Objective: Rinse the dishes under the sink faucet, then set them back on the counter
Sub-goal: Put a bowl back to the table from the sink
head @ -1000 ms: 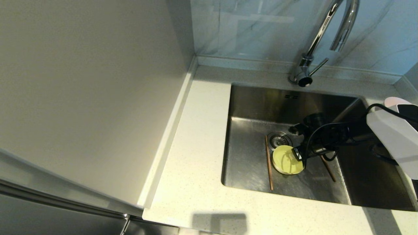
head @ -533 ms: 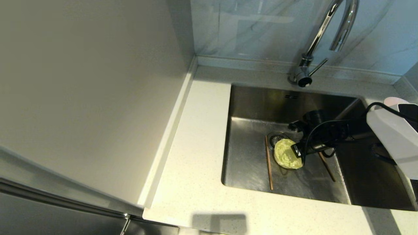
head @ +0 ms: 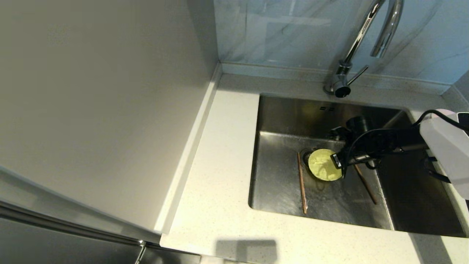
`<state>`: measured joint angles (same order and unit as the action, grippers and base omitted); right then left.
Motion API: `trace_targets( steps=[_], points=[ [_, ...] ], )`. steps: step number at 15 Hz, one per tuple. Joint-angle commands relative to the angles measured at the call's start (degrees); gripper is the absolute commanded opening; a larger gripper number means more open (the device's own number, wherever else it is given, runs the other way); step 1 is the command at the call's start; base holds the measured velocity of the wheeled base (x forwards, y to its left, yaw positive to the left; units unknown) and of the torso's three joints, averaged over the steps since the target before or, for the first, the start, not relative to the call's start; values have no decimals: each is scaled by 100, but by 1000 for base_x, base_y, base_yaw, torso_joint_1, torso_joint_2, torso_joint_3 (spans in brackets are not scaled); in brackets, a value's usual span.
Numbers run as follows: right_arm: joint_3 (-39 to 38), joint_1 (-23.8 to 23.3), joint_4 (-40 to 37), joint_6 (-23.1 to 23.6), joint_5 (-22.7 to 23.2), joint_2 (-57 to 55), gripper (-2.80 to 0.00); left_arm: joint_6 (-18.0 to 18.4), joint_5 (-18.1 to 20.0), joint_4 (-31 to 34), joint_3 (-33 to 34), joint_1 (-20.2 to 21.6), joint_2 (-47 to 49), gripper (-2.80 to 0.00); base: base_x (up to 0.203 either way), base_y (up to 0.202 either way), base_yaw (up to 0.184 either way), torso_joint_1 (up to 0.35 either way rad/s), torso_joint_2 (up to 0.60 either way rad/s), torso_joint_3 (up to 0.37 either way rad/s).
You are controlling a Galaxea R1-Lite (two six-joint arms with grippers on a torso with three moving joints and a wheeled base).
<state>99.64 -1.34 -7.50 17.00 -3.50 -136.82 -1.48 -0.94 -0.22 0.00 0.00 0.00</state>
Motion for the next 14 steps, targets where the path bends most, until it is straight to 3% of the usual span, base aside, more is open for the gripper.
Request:
trace_targets(
  steps=[1, 14],
  points=[
    [133, -101, -6, 21, -2, 82, -280, -2, -3, -4, 0, 0, -18, -280, 0, 0, 0, 0, 0, 0],
    [-109, -963, -4, 310, -179, 1129, -280, -2, -3, -4, 0, 0, -18, -280, 0, 0, 0, 0, 0, 0]
  ],
)
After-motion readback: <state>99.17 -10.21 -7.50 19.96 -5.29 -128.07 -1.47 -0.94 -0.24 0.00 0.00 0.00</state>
